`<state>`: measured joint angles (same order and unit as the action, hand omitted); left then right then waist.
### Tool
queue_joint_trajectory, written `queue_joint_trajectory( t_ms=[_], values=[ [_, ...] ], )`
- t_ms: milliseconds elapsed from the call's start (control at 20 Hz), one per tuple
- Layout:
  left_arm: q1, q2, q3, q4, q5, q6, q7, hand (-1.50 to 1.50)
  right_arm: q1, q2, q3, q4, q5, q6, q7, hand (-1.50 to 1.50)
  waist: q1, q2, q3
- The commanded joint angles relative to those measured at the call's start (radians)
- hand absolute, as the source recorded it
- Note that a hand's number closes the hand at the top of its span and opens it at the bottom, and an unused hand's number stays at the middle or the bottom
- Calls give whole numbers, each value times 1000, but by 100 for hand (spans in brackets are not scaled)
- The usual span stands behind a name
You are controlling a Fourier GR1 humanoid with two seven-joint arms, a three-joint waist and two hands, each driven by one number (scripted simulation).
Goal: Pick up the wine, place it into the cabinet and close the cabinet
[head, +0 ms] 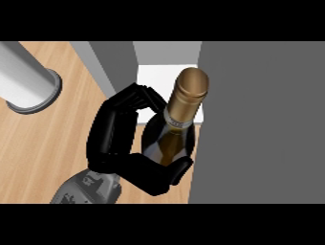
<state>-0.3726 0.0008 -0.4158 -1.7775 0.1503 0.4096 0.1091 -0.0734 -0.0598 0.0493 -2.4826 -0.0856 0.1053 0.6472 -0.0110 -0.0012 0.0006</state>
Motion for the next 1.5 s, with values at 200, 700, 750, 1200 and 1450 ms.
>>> queue_joint_trajectory(
  t_ms=[200,700,750,1200,1450],
  values=[
    [-142,-1,6,122,15,103,8,150,74,7,12,-140,-67,15,41,-150,0,0,0],
    [-207,-1,-50,238,10,210,-67,150,-14,-8,-5,-134,-79,-3,109,-150,2,0,-1],
    [-316,-1,-69,294,67,309,-50,150,19,6,-29,-95,-92,11,36,-150,-9,1,0],
    [-150,-1,-34,359,184,203,-290,150,26,-4,-23,-169,-88,-6,94,-150,-2,1,-1],
    [-172,4,-17,464,171,151,-320,150,-8,-15,-38,-105,-87,8,68,-150,3,1,-1]
  ],
)
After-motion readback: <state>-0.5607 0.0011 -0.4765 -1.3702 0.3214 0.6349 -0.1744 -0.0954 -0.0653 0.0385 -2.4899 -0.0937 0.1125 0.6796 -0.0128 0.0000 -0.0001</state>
